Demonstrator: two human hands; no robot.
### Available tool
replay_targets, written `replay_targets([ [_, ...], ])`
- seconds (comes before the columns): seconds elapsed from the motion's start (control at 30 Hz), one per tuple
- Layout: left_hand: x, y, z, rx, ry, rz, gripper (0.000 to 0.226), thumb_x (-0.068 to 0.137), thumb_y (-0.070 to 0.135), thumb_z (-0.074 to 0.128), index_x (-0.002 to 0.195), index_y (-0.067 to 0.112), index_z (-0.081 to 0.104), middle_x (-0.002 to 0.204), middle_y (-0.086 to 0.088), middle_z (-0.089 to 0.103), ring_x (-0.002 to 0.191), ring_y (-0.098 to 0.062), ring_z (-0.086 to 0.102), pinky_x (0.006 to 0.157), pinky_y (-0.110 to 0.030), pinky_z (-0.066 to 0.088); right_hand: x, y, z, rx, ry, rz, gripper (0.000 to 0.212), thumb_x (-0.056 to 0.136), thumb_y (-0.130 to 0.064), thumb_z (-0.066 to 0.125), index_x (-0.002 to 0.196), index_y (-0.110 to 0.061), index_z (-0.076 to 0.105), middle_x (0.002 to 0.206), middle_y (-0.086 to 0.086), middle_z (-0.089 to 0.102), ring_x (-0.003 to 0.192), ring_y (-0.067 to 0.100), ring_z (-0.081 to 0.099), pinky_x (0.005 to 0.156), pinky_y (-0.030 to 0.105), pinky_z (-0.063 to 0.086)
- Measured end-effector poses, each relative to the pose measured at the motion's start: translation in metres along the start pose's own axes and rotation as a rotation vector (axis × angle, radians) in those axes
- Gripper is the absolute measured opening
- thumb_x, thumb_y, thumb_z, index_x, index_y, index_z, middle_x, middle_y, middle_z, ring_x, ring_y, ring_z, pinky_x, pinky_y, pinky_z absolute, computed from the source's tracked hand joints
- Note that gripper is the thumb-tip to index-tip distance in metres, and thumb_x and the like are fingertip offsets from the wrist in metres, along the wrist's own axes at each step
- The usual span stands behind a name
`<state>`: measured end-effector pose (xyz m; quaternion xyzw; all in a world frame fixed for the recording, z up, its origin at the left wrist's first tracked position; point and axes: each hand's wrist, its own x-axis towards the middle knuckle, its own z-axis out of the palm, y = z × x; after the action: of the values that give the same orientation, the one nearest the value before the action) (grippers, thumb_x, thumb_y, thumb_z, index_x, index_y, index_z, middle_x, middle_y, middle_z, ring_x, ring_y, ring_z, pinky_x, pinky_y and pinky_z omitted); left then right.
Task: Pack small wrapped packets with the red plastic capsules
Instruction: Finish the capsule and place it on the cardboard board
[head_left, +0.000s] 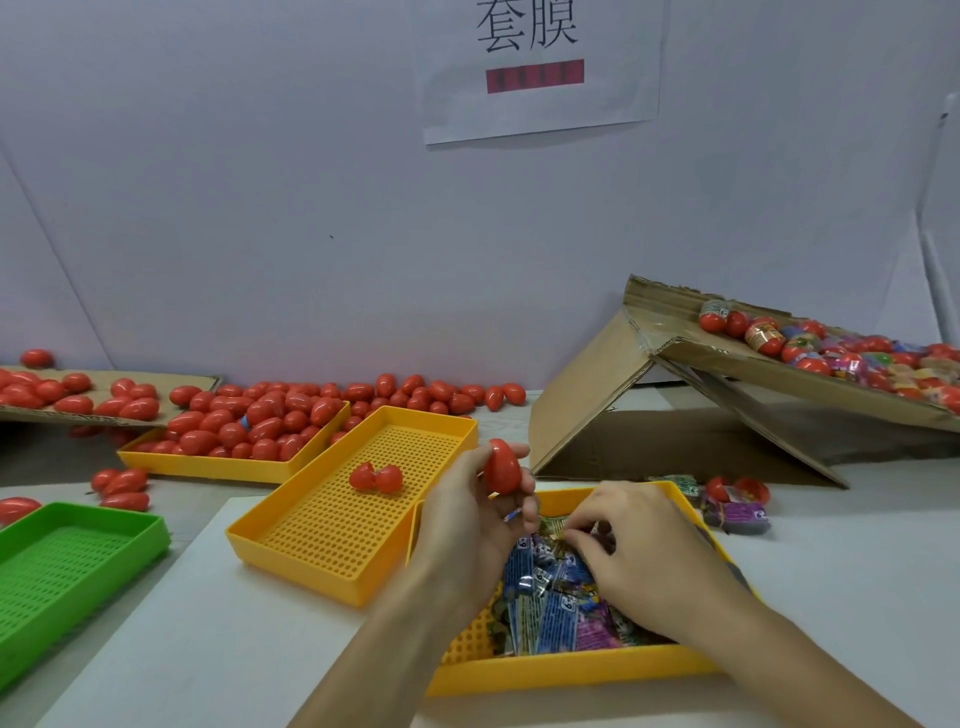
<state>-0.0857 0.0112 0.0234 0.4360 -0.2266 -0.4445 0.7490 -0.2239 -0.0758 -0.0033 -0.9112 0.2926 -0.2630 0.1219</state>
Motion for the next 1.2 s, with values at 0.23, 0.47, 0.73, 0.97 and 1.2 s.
replay_targets([
  [0.23,0.006,-0.004,-0.003,0.187,0.075,0.142,0.008,0.099,0.007,0.052,0.096,0.002,0.058,0.076,-0.01,0.069,0.063,-0.022,0.065,0.054,-0.03,0.053,0.003,0.001,-0.008,0.334,0.385,0.094,0.024,0.094,-0.015,0.065,0.081,-0.035,0.064,0.067,-0.016,0.065,0.078,-0.004,0.064,0.061,0.011,0.05],
  [0.47,-0.003,-0.006,-0.003,0.557,-0.131,0.24,0.013,0.097,0.023,0.061,0.097,0.012,0.068,0.058,-0.002,0.051,0.044,-0.012,0.042,0.044,-0.026,0.041,0.003,0.003,-0.015,0.559,0.279,0.099,0.018,0.095,-0.023,0.062,0.087,-0.039,0.068,0.084,-0.019,0.072,0.081,0.002,0.068,0.069,0.026,0.058],
  [0.73,-0.008,-0.007,0.0,0.718,-0.134,0.312,0.017,0.086,0.024,0.076,0.069,0.022,0.075,0.058,0.01,0.063,0.049,-0.001,0.054,0.049,-0.015,0.043,0.002,-0.001,-0.014,0.604,0.261,0.057,0.014,0.096,-0.025,0.06,0.094,-0.036,0.069,0.08,-0.016,0.071,0.08,0.004,0.067,0.07,0.022,0.055],
  [0.97,-0.01,-0.004,0.001,0.67,-0.058,0.343,0.021,0.067,0.044,0.078,0.069,0.023,0.076,0.059,0.013,0.063,0.051,-0.001,0.056,0.047,-0.014,0.043,-0.001,-0.008,-0.02,0.662,0.21,0.061,0.027,0.085,-0.048,0.057,0.08,-0.029,0.075,0.071,-0.004,0.071,0.069,0.014,0.067,0.066,0.038,0.056],
  [1.2,-0.01,-0.005,0.002,0.685,-0.073,0.364,0.026,0.067,0.04,0.079,0.079,0.018,0.075,0.057,0.017,0.06,0.051,0.0,0.056,0.049,-0.013,0.043,0.001,-0.002,-0.02,0.743,0.138,0.141,0.014,0.095,-0.024,0.062,0.089,-0.024,0.075,0.077,-0.006,0.074,0.076,0.006,0.069,0.062,0.017,0.051],
])
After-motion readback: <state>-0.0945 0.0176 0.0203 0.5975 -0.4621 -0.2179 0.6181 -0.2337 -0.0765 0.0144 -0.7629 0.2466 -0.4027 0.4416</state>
